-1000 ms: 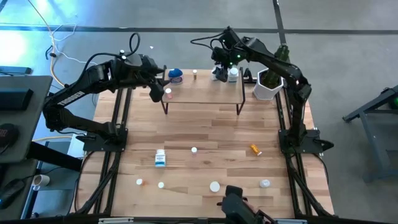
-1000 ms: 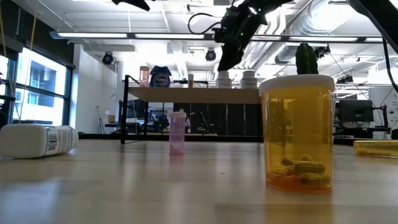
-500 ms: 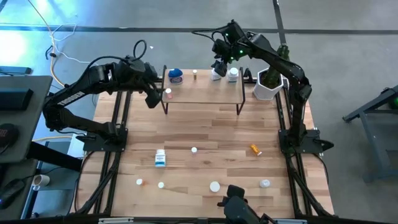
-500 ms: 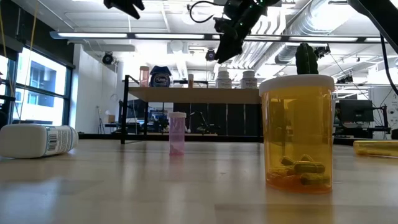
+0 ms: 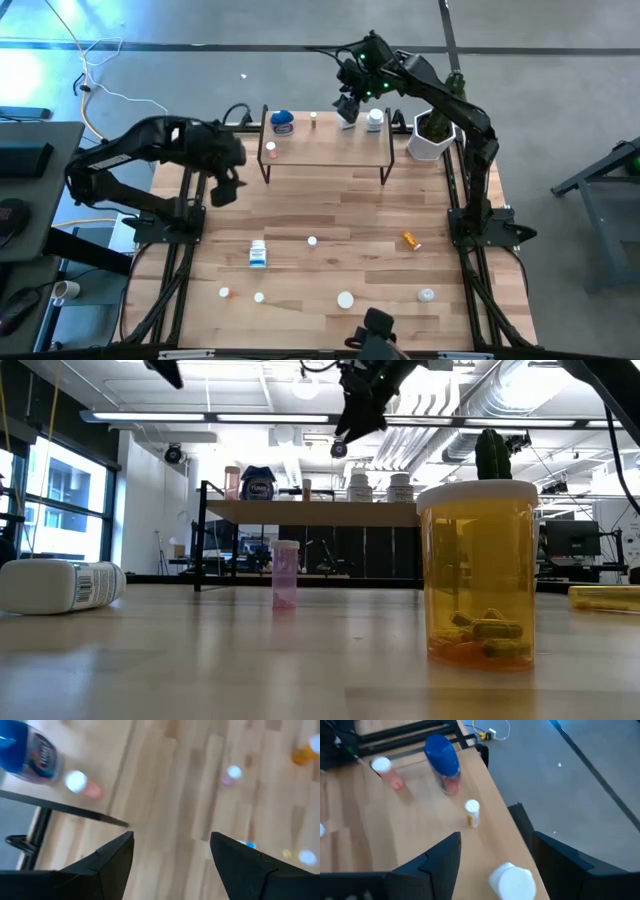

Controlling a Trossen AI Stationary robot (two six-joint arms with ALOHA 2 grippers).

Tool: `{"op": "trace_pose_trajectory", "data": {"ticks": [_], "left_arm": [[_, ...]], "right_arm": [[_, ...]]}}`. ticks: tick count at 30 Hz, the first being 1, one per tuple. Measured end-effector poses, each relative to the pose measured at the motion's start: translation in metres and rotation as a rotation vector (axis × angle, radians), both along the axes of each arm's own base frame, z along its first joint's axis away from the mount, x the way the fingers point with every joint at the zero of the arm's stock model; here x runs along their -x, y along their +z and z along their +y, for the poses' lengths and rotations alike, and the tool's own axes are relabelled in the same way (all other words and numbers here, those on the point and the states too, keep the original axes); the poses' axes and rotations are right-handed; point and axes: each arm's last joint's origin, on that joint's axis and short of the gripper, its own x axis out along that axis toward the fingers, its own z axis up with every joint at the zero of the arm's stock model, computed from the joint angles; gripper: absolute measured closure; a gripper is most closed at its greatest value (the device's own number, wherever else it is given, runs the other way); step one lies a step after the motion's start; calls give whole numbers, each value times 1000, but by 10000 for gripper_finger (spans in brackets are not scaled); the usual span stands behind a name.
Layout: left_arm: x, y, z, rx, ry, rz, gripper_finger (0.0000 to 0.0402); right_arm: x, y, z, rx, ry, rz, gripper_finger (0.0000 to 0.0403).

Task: Pick and place medicine bottles onto shelf by color
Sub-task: Put the orange pill bottle on the shelf

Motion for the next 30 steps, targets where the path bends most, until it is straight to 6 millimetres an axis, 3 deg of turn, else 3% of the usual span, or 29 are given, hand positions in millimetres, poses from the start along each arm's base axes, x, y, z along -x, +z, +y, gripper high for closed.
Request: {"op": "trace_pose_trajectory", "data": {"ticks": [9, 20, 30], "left_arm": [[16, 2, -35, 59, -80, -56, 149], [20, -51, -75, 177, -93, 11, 149], [20, -85, -113, 255, -31, 94, 149]], "right_arm": [[-6, -2, 18, -70, 1, 30, 171], [-11, -2, 25, -57, 38, 37, 171], [-9, -4, 26, -69, 38, 57, 171]]}}
